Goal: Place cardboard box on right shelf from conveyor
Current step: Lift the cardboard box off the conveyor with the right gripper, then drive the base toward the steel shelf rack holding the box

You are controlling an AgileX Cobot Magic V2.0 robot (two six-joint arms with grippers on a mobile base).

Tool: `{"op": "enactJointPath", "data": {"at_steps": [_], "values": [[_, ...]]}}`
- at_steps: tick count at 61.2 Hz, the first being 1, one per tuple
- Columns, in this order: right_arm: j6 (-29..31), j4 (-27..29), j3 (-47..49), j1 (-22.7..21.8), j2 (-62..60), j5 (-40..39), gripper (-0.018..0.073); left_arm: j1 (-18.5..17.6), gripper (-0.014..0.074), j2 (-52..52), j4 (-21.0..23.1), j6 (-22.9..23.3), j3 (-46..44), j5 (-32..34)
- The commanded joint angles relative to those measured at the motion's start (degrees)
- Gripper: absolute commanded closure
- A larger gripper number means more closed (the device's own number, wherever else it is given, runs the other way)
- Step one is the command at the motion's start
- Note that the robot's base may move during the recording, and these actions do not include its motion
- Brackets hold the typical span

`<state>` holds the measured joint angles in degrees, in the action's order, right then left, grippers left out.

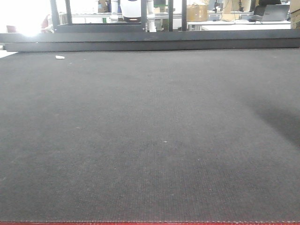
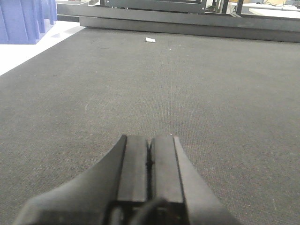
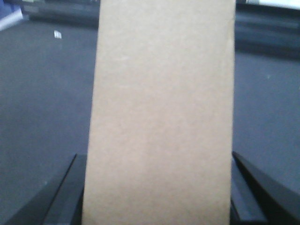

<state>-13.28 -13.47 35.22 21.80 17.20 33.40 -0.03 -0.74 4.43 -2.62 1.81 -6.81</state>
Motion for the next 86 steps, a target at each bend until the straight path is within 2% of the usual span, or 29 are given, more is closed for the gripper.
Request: {"op": "enactJointPath", "data": {"at_steps": [1,17,86], "values": [[0.6,-1.8,1.8,-0.4,-2.7,-7.2,0.0282,-0.3,0.0713,-0.8,0.3,0.0,0.5,4.9],[0.6,-1.8,1.8,-0.4,-6.4,-15.3,0.0282,-0.3,0.0713,-0.8,0.3,0.0,0.5,4.9],[0.6,-1.8,1.7,-0.4,-6.4,-15.2,0.0282,-0.3,0.0713,-0.8,0.3,0.0,0.5,4.9]]}}
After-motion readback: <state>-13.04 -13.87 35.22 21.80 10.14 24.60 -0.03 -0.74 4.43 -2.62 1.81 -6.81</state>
